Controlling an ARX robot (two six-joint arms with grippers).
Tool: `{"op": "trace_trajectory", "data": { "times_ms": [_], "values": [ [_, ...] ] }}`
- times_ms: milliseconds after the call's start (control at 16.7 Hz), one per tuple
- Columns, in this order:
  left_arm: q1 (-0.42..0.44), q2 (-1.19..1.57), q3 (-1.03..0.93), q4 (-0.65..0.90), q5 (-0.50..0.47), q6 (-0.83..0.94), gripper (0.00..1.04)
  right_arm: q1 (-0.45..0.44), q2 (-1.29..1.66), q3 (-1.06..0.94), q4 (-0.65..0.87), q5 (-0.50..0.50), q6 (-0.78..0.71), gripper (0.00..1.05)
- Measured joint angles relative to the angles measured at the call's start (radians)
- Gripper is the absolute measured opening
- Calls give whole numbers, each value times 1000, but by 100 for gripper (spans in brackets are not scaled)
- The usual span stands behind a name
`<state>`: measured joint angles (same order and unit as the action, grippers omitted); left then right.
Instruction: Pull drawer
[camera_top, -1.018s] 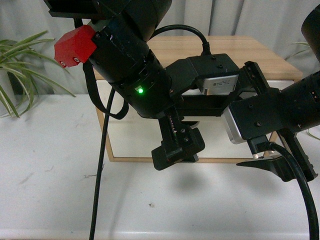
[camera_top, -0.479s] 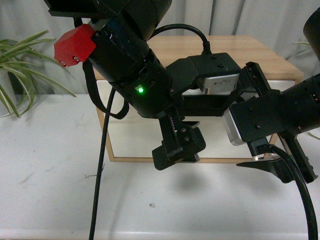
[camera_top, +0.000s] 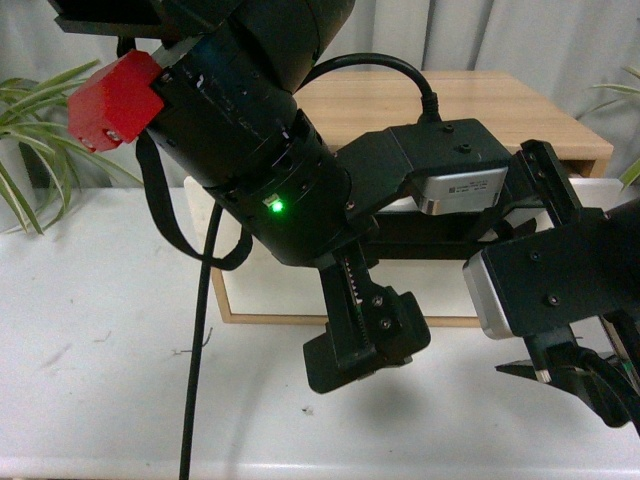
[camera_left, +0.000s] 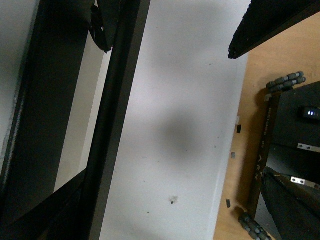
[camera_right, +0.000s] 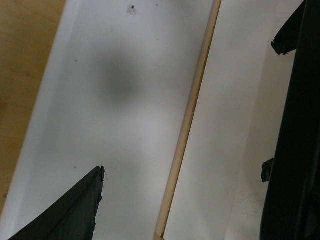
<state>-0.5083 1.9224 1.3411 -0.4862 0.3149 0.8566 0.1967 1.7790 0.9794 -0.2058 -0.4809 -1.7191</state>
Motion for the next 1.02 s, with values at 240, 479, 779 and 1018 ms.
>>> {"op": "trace_trajectory", "data": {
  "times_ms": [240,479,779,1018],
  "values": [
    [-18,-80,-110,33,-3,-14,98,13,-67,-69,-20,0,-2,98],
    [-28,-141,-193,62,0,-25,98,35,-124,-139,-8,13,-2,98],
    [-40,-193,-244,61,10,-43,98,54,-186,-199,-13,23,3,98],
    [-41,-216,-270,69,27,-45,98,52,-204,-212,-26,14,2,98]
  ]
}}
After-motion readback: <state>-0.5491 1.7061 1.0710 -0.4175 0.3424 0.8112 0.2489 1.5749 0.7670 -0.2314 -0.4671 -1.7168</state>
